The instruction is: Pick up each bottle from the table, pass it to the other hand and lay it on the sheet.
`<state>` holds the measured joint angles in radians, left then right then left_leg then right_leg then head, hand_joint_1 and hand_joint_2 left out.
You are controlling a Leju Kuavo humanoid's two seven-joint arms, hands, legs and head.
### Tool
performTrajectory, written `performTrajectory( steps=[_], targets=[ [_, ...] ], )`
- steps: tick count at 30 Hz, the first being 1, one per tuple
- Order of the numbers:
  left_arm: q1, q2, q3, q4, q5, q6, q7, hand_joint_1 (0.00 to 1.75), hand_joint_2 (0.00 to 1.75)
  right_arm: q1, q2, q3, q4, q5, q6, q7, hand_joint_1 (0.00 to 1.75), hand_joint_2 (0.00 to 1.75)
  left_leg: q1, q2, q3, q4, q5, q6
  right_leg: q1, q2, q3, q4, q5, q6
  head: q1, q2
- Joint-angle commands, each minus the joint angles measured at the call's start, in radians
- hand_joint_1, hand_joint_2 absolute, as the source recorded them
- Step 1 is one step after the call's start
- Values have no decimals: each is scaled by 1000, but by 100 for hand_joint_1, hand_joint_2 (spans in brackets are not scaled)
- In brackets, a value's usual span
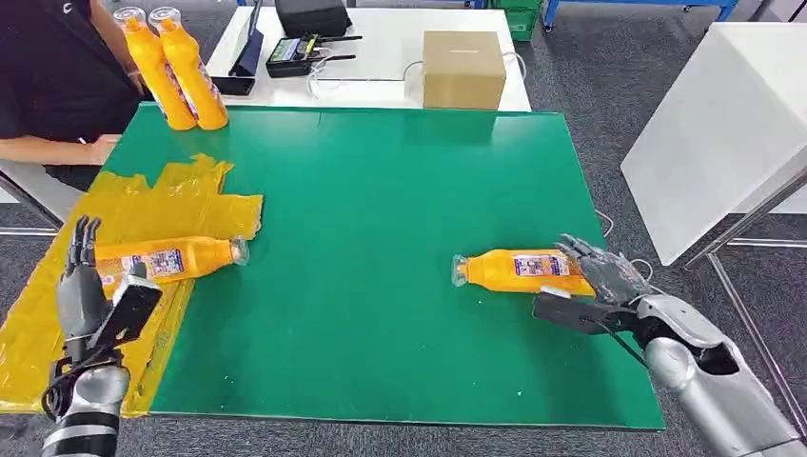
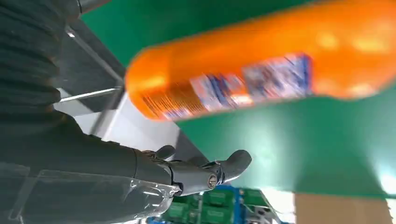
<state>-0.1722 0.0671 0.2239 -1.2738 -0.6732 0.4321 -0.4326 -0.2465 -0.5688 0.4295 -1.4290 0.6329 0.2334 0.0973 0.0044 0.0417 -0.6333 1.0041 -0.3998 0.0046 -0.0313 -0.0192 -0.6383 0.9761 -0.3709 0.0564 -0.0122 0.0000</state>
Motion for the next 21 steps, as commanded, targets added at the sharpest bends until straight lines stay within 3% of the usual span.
performTrajectory(
  steps=[1,9,14,21],
  targets=[
    [14,-116,48,-151,92,-90,-31,0,0,34,30,-68,115,76,-10,10,0,175,2,-4,5,1,-3,0,2,1,6,-1,-2,-4,0,0],
    [66,-159,-24,-271,110,-135,-25,0,0,-46,123,-139,249,359,-125,71,0,175,2,-1,4,0,-2,0,1,3,4,-1,-1,-3,0,0],
    [64,-158,-21,-270,121,-147,-26,0,0,-51,137,-159,243,378,-125,67,0,175,2,-1,6,0,-3,0,1,3,5,-1,-1,-4,0,0],
    [65,-162,-15,-270,125,-162,-30,0,0,-136,166,-134,236,398,-102,39,0,175,0,2,2,0,-1,0,0,4,1,0,0,-2,-1,0]
  ],
)
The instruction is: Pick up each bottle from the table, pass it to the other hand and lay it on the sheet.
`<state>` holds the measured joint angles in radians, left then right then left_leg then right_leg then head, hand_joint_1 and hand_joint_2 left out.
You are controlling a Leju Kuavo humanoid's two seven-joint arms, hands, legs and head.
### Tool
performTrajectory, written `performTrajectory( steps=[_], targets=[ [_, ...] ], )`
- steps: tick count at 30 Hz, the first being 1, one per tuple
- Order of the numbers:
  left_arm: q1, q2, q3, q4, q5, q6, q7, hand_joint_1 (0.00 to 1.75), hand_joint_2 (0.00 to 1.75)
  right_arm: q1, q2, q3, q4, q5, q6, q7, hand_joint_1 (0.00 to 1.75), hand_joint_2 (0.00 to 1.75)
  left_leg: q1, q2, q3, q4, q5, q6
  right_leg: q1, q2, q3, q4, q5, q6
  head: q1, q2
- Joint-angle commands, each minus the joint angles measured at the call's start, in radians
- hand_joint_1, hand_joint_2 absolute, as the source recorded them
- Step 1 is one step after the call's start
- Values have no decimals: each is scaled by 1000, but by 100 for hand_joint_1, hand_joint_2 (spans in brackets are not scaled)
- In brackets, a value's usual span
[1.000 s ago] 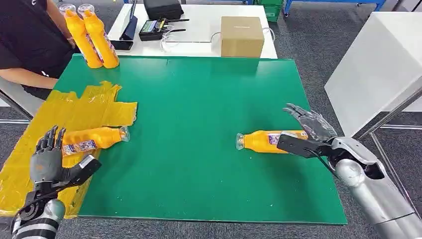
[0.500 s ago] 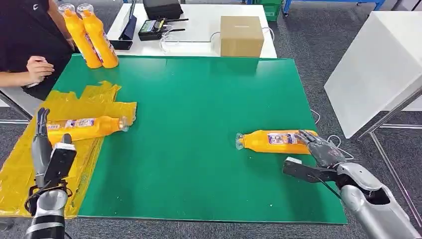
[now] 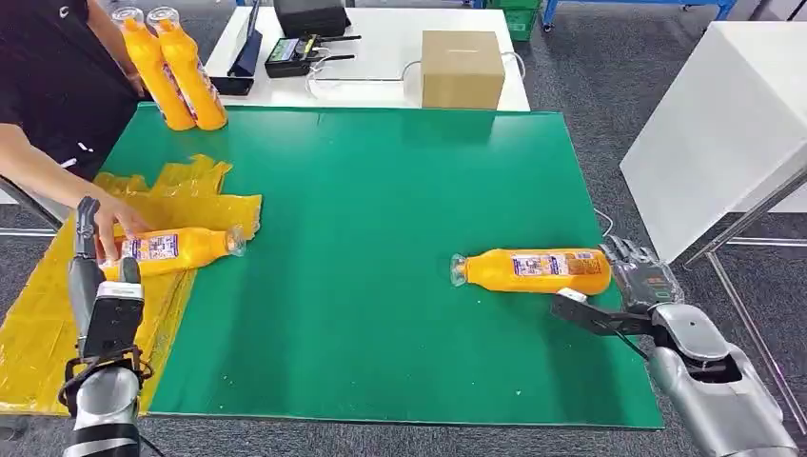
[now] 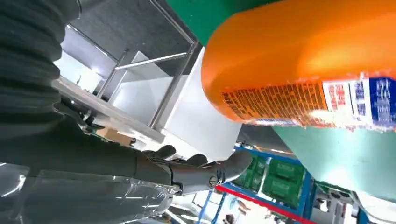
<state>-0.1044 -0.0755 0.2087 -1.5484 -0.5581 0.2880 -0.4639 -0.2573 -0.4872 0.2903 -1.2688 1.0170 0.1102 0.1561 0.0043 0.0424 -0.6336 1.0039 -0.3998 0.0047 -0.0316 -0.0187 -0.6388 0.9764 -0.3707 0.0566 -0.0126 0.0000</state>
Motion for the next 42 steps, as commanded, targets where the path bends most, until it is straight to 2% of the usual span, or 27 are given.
performTrajectory(
  steps=[1,5,8,10,11,12,16,23,25,26,27,30,31,32,40,41,42],
  targets=[
    [-3,-20,0,5,10,-18,2,0,0,-126,84,5,75,14,21,-19,0,175,1,1,3,0,-1,0,1,3,2,-1,0,-2,0,0],
    [-4,-22,3,5,13,-21,0,0,0,-122,82,9,82,14,23,-24,0,175,1,-1,4,0,-1,0,1,2,3,-1,-1,-3,0,0],
    [-6,-25,5,6,18,-31,-8,0,0,-162,102,47,128,13,53,-32,0,175,2,-1,7,1,-3,0,1,4,6,-1,-2,-4,0,0],
    [-11,-25,1,7,22,-39,-11,0,0,-196,119,75,178,13,62,-33,0,175,1,1,4,0,-1,0,1,4,4,-1,0,-3,0,0],
    [-13,-25,-2,7,22,-38,-11,0,0,-215,127,91,204,12,62,-34,0,175,3,1,10,1,-5,0,2,7,8,0,-2,-6,0,0],
    [-14,-25,-5,5,26,-44,-10,0,0,-227,134,100,221,11,62,-35,0,175,2,1,4,0,-1,0,1,5,3,-1,0,-3,0,0],
    [-23,-25,-18,6,34,-46,-12,0,0,-298,164,166,345,-9,106,-54,0,175,2,1,5,0,-1,0,1,4,4,-1,0,-3,0,0],
    [-35,-21,-20,20,45,-45,-18,0,0,-325,163,226,429,-13,136,-66,0,175,1,-1,3,0,0,1,1,1,3,-1,0,-2,0,0],
    [-45,-21,-27,30,53,-51,-22,0,0,-345,175,252,494,-6,148,-68,0,175,1,-1,4,0,0,1,1,2,3,-1,0,-2,0,0],
    [-48,-21,-30,32,53,-52,-22,0,0,-347,179,255,509,-5,150,-67,0,175,3,-2,9,2,-3,1,3,4,9,0,-3,-6,0,0],
    [-51,-21,-36,35,53,-54,-23,0,0,-356,186,262,538,-1,154,-66,0,175,1,-2,4,0,0,1,1,1,4,-1,-1,-3,0,0],
    [-63,-20,-56,44,52,-49,-23,0,0,-385,194,291,630,6,172,-74,0,175,1,-3,4,0,0,1,1,0,4,0,-1,-3,0,0],
    [-70,-18,-64,51,53,-48,-22,0,0,-391,196,301,658,13,168,-75,112,175,1,-2,2,0,1,1,1,0,3,-1,0,-2,0,0],
    [-73,-16,-68,55,55,-46,-21,0,0,-394,196,307,676,19,167,-75,175,175,2,-3,5,1,0,1,2,1,5,-1,-1,-4,0,0],
    [-75,-12,-62,60,64,-45,-17,0,0,-394,196,310,681,24,166,-69,175,175,1,-3,8,0,1,1,1,0,7,-2,0,-3,1,0],
    [-74,-11,-61,61,66,-46,-17,0,0,-394,196,309,679,23,166,-69,175,175,3,-6,11,0,-1,0,3,0,11,-2,-1,-6,0,0],
    [-74,-10,-58,62,69,-47,-17,0,0,-396,195,307,676,23,165,-67,175,175,2,-4,10,0,1,1,2,0,10,-2,0,-3,0,0]
  ],
)
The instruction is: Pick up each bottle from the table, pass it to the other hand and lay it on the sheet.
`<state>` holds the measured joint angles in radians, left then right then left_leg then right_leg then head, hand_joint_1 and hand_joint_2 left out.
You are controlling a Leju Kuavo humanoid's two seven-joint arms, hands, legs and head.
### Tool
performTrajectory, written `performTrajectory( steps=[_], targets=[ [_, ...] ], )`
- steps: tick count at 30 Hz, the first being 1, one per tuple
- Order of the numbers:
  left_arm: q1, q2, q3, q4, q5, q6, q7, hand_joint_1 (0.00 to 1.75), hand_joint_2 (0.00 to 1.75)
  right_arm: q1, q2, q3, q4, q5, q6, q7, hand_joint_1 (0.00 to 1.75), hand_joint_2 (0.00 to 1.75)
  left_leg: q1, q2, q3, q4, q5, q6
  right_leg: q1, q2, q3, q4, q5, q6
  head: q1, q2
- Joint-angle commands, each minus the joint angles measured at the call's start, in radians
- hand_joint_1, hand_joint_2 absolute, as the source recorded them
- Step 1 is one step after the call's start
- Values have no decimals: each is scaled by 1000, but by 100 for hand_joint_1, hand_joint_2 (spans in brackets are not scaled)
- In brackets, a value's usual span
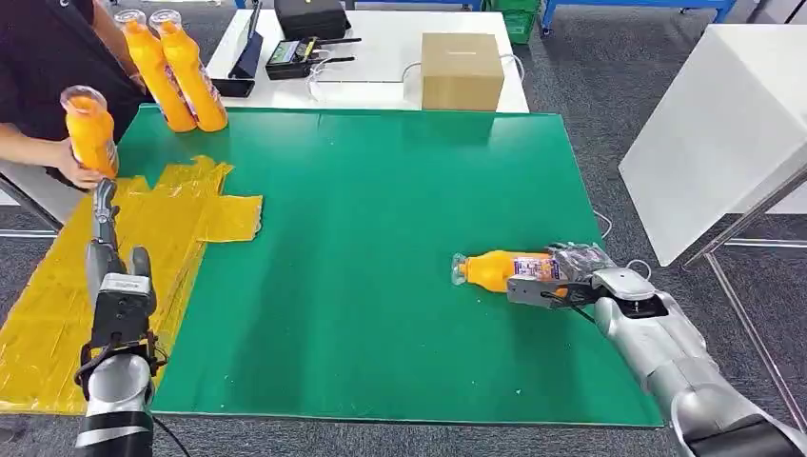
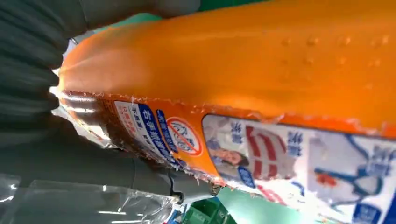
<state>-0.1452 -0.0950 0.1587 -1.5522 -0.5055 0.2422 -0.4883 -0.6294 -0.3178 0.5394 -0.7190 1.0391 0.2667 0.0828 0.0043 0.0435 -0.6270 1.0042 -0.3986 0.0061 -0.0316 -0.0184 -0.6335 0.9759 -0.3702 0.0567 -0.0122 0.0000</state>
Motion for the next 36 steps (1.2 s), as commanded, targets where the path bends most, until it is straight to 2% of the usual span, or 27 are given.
performTrajectory(
  steps=[1,3,4,5,7,14,17,19,20,21,22,23,25,28,30,33,36],
  targets=[
    [-32,8,-5,66,20,-3,7,0,0,-24,26,50,118,-6,6,8,175,175,3,-6,5,0,-1,-1,2,-1,5,-1,-1,-5,0,0],
    [-25,4,0,60,34,-15,10,0,0,-15,26,28,89,-20,-8,17,175,175,2,-5,4,-1,0,0,1,-1,5,-1,0,-3,0,0],
    [-14,2,4,49,48,-31,17,0,0,-1,35,-3,52,-42,-39,18,175,175,4,-8,6,0,-2,-1,3,0,7,-2,-1,-7,0,0],
    [-3,0,10,35,67,-50,24,0,0,14,43,-27,12,-60,-66,14,175,175,3,-6,5,0,-1,0,2,0,6,-2,-1,-4,0,0],
    [3,-1,13,30,68,-52,24,0,0,16,50,-30,-3,-62,-58,27,175,175,1,-2,3,-1,0,0,1,1,4,-1,0,-1,0,0],
    [2,-2,13,29,68,-52,24,0,0,20,48,-31,-8,-62,-59,28,175,175,2,-3,4,0,-1,0,1,1,4,0,0,-3,0,0],
    [32,-11,40,1,285,-244,99,0,0,95,88,-133,-185,-155,-197,-28,175,175,2,-3,4,0,-1,0,2,1,4,-1,0,-3,0,0],
    [77,-17,66,-13,581,-458,182,0,0,180,134,-169,-453,-205,-261,-48,175,175,2,-1,4,0,-2,0,2,3,4,-1,0,-3,0,0],
    [110,-20,70,-24,669,-508,201,0,0,204,153,-171,-562,-255,-260,-60,175,175,1,1,3,0,-2,0,1,5,2,0,0,-3,0,0],
    [145,-23,63,-34,756,-562,230,0,175,232,170,-169,-673,-301,-268,-74,175,175,0,3,0,-1,-1,0,0,6,0,1,0,-2,0,0],
    [198,-30,44,-63,829,-613,234,0,175,261,184,-154,-797,-349,-274,-86,175,175,1,6,3,0,-4,-1,0,11,0,2,-1,-4,0,0],
    [236,-44,23,-90,848,-630,229,0,175,283,193,-140,-873,-375,-283,-94,175,175,0,7,1,0,-4,-1,0,10,-1,2,-1,-3,0,0],
    [283,-62,-51,-134,871,-660,219,0,175,297,214,-96,-956,-413,-288,-100,175,175,1,7,1,0,-5,-1,0,8,-1,2,-2,-3,0,0],
    [287,-77,-161,-170,844,-642,197,0,175,268,257,-36,-916,-437,-289,-108,175,175,2,1,1,2,-7,-2,2,4,-1,3,-6,-4,0,0],
    [289,-65,-231,-175,881,-641,210,0,175,258,290,4,-870,-445,-298,-135,175,175,3,-2,0,3,-7,-2,2,2,0,2,-8,-2,0,0],
    [292,-52,-265,-184,891,-641,197,0,175,263,321,53,-846,-438,-309,-148,175,175,1,-1,-5,0,-3,-1,0,2,-4,0,-4,0,0,0],
    [283,-49,-266,-177,898,-649,196,0,175,247,343,77,-810,-442,-305,-145,175,175,2,-1,-2,1,-6,-1,0,4,-1,1,-5,-2,0,0]
  ],
)
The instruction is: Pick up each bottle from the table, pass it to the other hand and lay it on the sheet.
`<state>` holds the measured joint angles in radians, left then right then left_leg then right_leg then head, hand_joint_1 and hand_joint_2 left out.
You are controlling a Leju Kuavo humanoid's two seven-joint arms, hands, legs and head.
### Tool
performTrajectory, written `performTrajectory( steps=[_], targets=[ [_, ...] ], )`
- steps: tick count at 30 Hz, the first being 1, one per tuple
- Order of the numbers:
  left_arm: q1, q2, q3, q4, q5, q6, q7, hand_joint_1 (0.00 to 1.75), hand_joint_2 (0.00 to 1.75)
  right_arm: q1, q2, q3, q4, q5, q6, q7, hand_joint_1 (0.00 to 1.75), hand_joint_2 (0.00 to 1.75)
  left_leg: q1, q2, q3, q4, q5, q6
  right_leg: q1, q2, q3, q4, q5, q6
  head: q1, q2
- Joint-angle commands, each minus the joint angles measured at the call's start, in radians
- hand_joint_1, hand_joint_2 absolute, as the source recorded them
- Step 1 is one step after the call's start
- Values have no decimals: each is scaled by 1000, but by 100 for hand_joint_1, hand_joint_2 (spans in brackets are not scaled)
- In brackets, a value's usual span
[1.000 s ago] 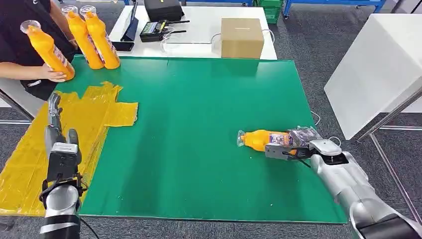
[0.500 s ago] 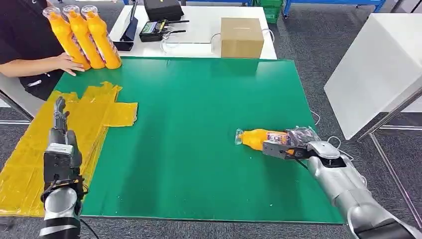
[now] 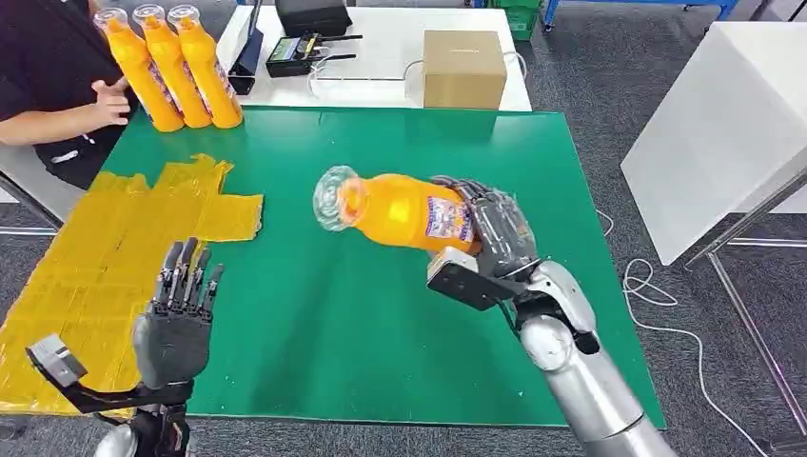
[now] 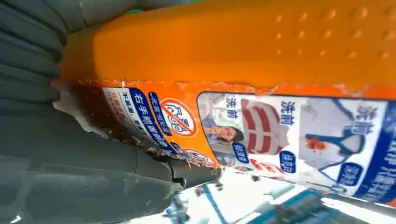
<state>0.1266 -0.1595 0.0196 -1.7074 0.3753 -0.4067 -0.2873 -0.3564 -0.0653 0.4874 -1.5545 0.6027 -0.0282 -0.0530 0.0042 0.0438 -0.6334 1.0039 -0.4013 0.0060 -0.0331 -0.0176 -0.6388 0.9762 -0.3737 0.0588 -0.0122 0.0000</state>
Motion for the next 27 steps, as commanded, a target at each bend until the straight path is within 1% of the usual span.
performTrajectory(
  steps=[1,2,5,6,8,9,10,11,13,16,19,20,22,23,25,27],
  targets=[
    [8,11,-125,-19,20,-4,-5,0,175,-35,99,136,42,-15,-6,-7,175,175,1,0,2,0,-1,-1,1,2,1,0,0,-2,0,0],
    [7,8,-125,-17,24,-9,-5,0,175,-41,109,142,59,-23,-2,-5,175,175,2,-2,6,1,-3,-1,2,3,4,0,-2,-5,0,0],
    [-4,-2,-122,-10,51,-26,-10,0,175,-80,152,175,150,-40,11,-3,175,175,1,-1,4,0,-1,-1,1,2,2,0,0,-3,0,0],
    [-7,-2,-124,-9,56,-29,-6,0,175,-91,162,184,172,-41,14,-3,175,175,2,0,7,0,-3,-1,2,5,5,0,-2,-5,0,0],
    [-11,-1,-133,-11,63,-42,-2,0,175,-119,180,211,221,-38,26,5,175,175,1,1,3,0,-1,-1,2,4,2,0,0,-2,0,0],
    [-12,-4,-137,-14,64,-44,-2,0,175,-131,190,219,242,-39,29,10,175,175,2,1,6,0,-3,-1,2,5,4,0,-1,-4,0,0],
    [-11,-6,-140,-18,62,-43,-4,0,175,-141,196,227,256,-40,32,13,175,175,1,0,3,0,-1,-1,2,3,2,0,0,-2,0,0],
    [-12,-7,-141,-19,59,-42,-5,0,175,-143,198,228,260,-41,33,15,175,175,2,-1,6,1,-3,-1,3,4,5,1,-1,-4,0,0],
    [-12,-7,-141,-19,59,-42,-5,0,175,-143,198,228,260,-41,33,15,175,175,1,-1,3,0,-1,-1,2,2,2,0,0,-2,0,0],
    [-12,-7,-141,-19,59,-42,-5,0,175,-143,198,228,260,-41,33,15,175,175,2,-3,7,1,-3,-1,2,2,6,1,-2,-4,0,0],
    [-12,-8,-143,-19,57,-41,-6,0,175,-142,195,228,255,-43,32,16,175,175,1,-2,3,0,0,-1,1,0,2,0,0,-2,0,0],
    [-12,-8,-143,-19,57,-41,-6,0,175,-142,195,228,255,-43,32,16,175,175,2,-3,6,1,-2,-1,2,1,5,0,-2,-4,0,0],
    [-12,-8,-143,-19,57,-41,-6,0,175,-142,195,228,255,-43,32,16,175,175,1,-2,3,0,-1,-1,2,1,3,0,-1,-3,0,0],
    [-12,-8,-143,-19,57,-41,-6,0,175,-142,195,228,255,-43,32,16,175,175,3,-4,8,2,-4,-1,3,2,7,1,-3,-6,0,0],
    [-12,-9,-141,-21,50,-37,-11,0,175,-142,194,230,253,-46,35,18,175,175,1,-2,2,0,0,-1,1,1,2,0,0,-2,0,0],
    [-18,-10,-147,-20,38,-37,-17,0,175,-159,205,252,273,-51,48,24,175,175,2,-4,5,1,-2,-1,2,1,4,0,-1,-4,0,0]
  ],
)
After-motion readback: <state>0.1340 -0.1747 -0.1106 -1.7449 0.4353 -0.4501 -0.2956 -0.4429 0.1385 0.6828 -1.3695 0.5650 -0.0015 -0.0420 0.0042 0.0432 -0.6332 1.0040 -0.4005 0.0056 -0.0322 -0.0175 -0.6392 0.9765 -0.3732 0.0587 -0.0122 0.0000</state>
